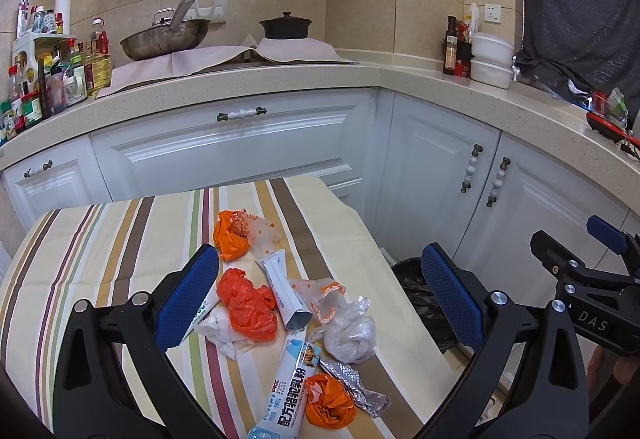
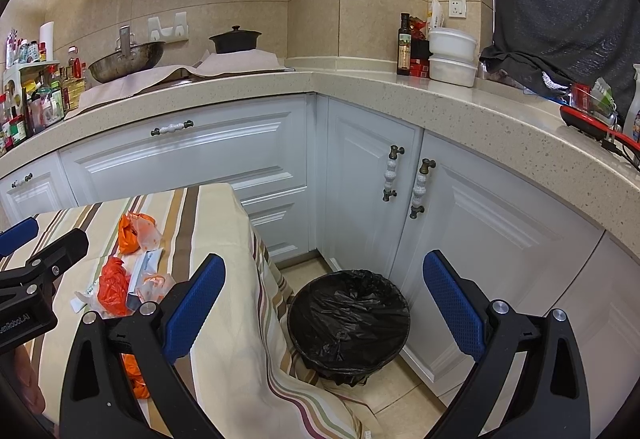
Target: Collect trash
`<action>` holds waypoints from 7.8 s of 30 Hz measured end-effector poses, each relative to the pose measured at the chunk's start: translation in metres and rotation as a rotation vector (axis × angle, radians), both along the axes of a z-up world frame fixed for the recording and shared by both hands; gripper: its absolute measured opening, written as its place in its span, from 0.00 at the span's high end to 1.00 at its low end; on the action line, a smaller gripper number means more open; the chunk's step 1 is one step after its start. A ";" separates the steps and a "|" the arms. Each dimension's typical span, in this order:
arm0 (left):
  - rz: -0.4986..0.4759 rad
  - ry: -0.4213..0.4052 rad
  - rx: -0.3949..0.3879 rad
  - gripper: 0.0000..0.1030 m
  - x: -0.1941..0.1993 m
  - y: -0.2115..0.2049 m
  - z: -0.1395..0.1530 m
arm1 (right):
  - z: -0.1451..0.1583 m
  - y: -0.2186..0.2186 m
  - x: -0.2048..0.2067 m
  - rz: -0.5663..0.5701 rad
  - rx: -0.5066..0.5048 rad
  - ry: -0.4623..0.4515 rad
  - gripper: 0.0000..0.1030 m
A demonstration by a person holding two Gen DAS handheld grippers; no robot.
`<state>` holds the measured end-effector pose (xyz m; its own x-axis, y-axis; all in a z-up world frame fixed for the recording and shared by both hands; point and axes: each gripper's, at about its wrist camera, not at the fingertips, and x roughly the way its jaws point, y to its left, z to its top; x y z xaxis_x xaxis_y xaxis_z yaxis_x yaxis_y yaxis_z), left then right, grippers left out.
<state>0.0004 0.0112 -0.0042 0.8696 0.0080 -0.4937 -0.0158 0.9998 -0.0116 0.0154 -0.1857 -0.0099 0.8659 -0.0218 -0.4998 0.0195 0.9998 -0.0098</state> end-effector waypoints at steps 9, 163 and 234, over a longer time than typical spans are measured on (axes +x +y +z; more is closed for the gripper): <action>0.005 0.010 0.003 0.04 0.001 0.001 -0.002 | -0.001 0.001 0.000 0.001 -0.001 0.001 0.06; -0.161 0.046 -0.042 0.65 0.033 -0.066 -0.052 | -0.080 -0.037 0.004 0.108 0.069 -0.030 0.94; 0.313 0.220 -0.013 0.38 -0.041 0.129 -0.073 | -0.085 0.098 -0.015 0.444 0.162 0.065 0.44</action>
<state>-0.0404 0.1398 -0.0773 0.6995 0.2486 -0.6700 -0.3235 0.9461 0.0133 0.0003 -0.0872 -0.0948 0.7408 0.4261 -0.5193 -0.4055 0.9000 0.1599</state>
